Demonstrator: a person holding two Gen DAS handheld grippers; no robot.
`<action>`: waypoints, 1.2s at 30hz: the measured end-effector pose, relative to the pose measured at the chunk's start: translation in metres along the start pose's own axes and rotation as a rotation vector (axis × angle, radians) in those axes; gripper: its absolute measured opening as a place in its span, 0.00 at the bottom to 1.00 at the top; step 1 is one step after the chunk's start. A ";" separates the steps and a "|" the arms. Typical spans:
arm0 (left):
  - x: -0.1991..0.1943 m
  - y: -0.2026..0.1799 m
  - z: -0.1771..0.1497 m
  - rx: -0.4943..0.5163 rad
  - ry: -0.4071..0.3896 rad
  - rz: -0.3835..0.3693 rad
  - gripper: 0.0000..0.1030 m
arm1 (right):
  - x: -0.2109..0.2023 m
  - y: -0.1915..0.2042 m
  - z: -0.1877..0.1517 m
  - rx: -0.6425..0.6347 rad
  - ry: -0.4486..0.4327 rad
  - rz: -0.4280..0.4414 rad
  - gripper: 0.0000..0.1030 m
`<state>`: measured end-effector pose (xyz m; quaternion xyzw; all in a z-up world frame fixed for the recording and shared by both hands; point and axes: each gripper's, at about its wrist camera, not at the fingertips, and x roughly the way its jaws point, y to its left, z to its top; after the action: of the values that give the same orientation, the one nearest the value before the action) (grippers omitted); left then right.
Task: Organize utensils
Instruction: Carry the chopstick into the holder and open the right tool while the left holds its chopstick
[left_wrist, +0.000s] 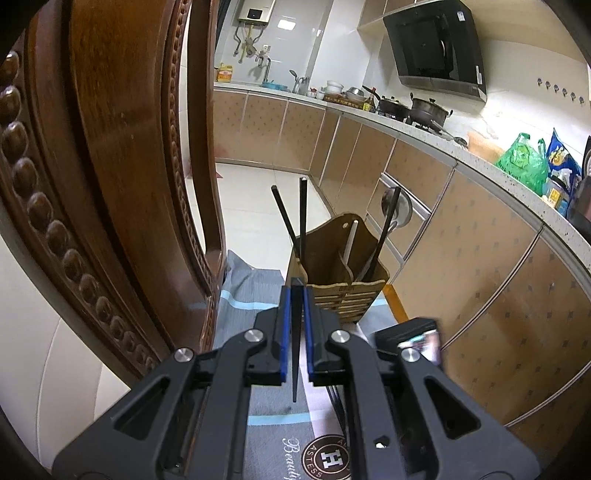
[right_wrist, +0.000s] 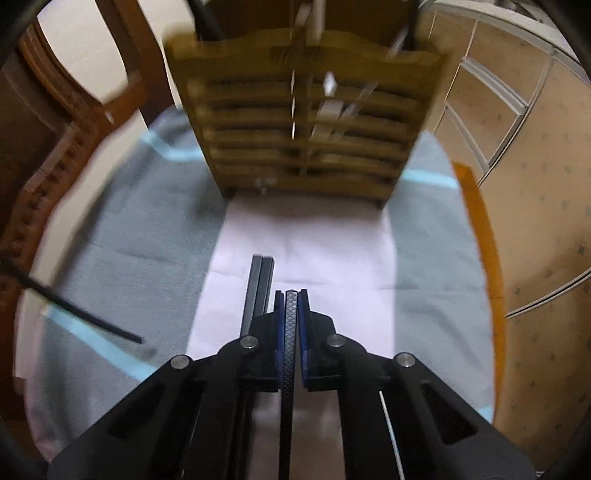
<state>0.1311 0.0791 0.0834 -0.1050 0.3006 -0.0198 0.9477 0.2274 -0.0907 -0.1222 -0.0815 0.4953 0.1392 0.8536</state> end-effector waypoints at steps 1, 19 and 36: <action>0.001 0.000 -0.001 0.004 0.005 -0.001 0.06 | -0.015 -0.004 -0.001 0.011 -0.033 0.012 0.07; -0.006 -0.031 -0.003 0.072 0.020 -0.027 0.06 | -0.222 -0.055 -0.023 0.131 -0.453 0.146 0.07; -0.007 -0.038 -0.004 0.096 0.022 -0.021 0.06 | -0.255 -0.064 -0.008 0.112 -0.504 0.129 0.07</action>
<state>0.1240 0.0417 0.0927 -0.0626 0.3085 -0.0454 0.9481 0.1213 -0.1935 0.0958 0.0349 0.2783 0.1814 0.9426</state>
